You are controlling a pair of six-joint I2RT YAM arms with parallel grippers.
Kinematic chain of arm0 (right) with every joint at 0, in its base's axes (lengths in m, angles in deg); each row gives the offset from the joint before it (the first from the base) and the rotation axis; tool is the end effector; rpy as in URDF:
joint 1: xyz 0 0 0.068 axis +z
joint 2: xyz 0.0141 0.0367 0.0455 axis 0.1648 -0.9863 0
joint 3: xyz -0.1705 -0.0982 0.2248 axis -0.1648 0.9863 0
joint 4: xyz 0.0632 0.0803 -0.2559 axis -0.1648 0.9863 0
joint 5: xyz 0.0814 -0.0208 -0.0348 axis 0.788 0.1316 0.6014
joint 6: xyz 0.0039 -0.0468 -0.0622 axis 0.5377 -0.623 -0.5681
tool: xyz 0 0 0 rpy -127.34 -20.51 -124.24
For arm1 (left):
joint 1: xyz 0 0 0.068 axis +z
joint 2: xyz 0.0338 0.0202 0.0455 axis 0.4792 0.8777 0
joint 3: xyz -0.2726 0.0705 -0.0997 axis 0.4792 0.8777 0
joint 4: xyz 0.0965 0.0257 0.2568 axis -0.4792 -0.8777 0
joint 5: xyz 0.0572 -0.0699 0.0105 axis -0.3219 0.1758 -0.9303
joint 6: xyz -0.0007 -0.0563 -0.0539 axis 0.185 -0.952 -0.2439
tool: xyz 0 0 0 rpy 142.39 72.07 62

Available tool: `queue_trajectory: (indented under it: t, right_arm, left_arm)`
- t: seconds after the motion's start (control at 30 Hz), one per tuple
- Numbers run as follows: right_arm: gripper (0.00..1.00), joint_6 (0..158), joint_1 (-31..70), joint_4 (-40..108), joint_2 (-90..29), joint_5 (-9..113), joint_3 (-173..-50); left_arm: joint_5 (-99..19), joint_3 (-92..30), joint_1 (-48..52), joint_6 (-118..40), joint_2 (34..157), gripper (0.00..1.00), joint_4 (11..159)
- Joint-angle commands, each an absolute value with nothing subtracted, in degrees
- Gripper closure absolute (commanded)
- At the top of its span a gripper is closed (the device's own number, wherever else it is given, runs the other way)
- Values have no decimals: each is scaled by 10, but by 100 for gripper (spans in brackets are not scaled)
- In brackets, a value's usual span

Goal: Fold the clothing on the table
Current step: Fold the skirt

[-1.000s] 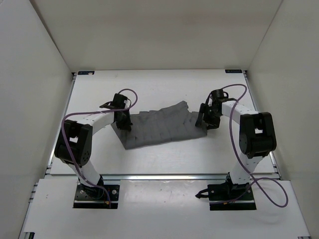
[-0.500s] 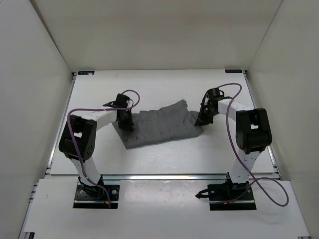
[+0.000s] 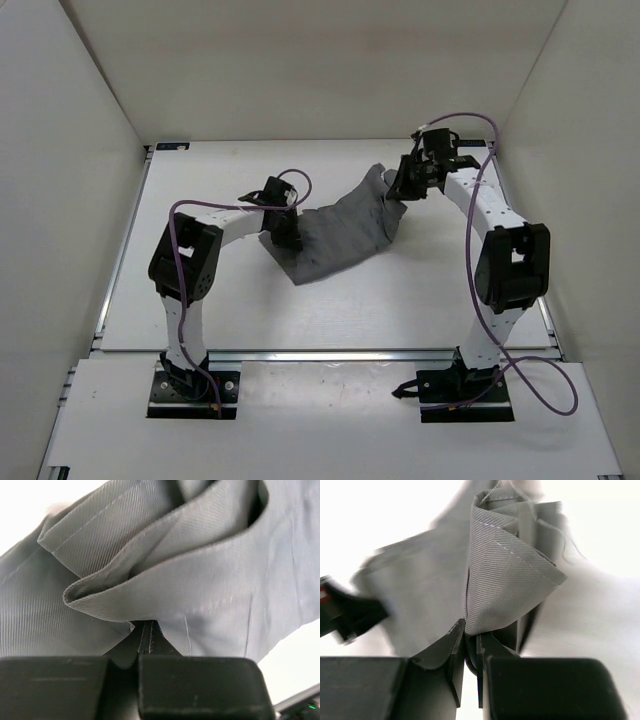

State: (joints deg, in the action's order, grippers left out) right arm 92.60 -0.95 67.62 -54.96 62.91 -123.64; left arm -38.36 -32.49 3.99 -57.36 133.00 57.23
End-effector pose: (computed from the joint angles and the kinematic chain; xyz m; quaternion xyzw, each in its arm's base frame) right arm 0.4405 0.0872 0.2627 0.0455 0.9338 0.2256 0.2740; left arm 0.3879 -0.1906 0.1368 -0.0246 0.9721 -0.1748 0.1545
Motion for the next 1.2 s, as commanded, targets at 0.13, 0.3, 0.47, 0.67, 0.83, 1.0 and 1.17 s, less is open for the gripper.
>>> queue_trajectory:
  t: [0.13, 0.3, 0.47, 0.67, 0.83, 1.0, 1.17]
  right_arm:
    - [100, 877, 106, 663, -488, 665, -1280]
    - [100, 869, 185, 665, -514, 680, -1274]
    - [100, 895, 227, 629, -524, 671, -1225]
    - [100, 920, 227, 608, -553, 657, -1212]
    - [100, 914, 223, 608, -584, 653, -1243]
    - [100, 924, 221, 599, -620, 673, -1281]
    - [100, 938, 230, 591, -647, 697, -1309]
  left_arm:
    - [-321, -372, 24, -655, 1390, 100, 628]
    - [-294, -432, 12, -675, 1439, 100, 636]
    - [-277, -417, 23, -696, 1440, 100, 663]
    - [-261, -363, 40, -698, 1415, 100, 694]
    - [-248, -331, 49, -700, 1397, 100, 706]
    - [-237, -303, 47, -705, 1380, 100, 720]
    - [-228, -288, 53, -693, 1380, 100, 720]
